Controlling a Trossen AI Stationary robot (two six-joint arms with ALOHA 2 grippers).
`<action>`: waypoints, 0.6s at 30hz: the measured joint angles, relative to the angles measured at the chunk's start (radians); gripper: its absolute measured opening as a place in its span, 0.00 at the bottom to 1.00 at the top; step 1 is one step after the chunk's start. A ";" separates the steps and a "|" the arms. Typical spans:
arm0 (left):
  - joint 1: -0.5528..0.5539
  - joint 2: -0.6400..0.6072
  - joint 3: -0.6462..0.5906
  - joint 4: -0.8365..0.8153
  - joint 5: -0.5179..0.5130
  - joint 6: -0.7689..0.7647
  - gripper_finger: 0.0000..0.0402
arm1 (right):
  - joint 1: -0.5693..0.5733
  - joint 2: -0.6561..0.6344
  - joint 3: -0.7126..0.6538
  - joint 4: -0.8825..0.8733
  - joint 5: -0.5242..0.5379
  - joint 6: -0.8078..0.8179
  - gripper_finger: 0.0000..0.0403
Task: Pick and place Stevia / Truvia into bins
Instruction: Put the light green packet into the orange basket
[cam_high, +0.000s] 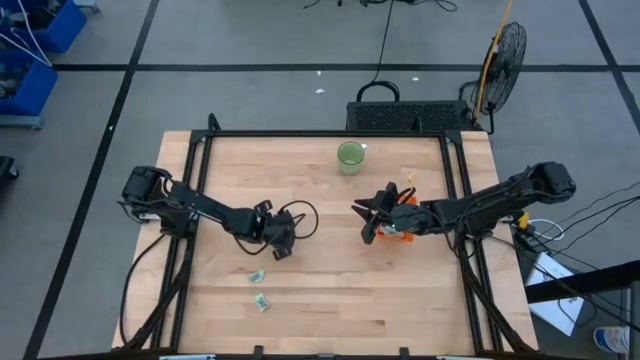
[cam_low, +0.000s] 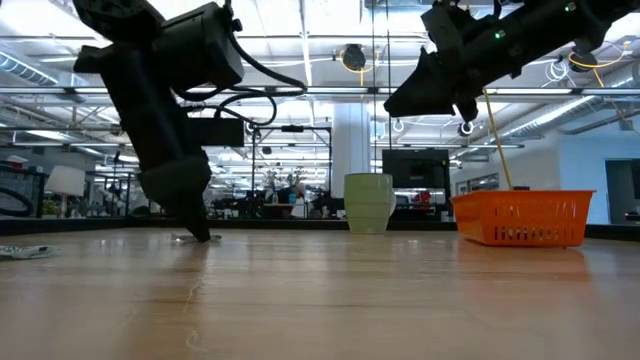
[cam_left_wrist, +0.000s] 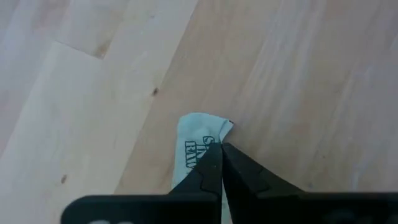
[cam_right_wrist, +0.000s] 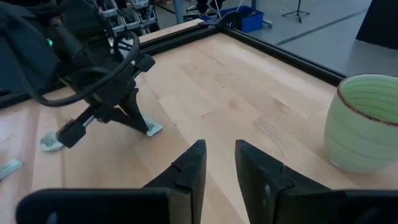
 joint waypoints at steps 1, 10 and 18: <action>0.000 -0.007 -0.001 0.002 0.001 0.003 0.03 | 0.000 0.006 0.000 0.005 0.000 -0.009 0.19; -0.003 -0.170 0.040 0.091 0.162 0.104 0.01 | -0.002 0.128 0.000 0.164 -0.168 -0.268 0.21; 0.009 -0.248 0.041 0.248 0.483 0.145 0.01 | 0.002 0.332 0.002 0.502 -0.342 -0.571 0.28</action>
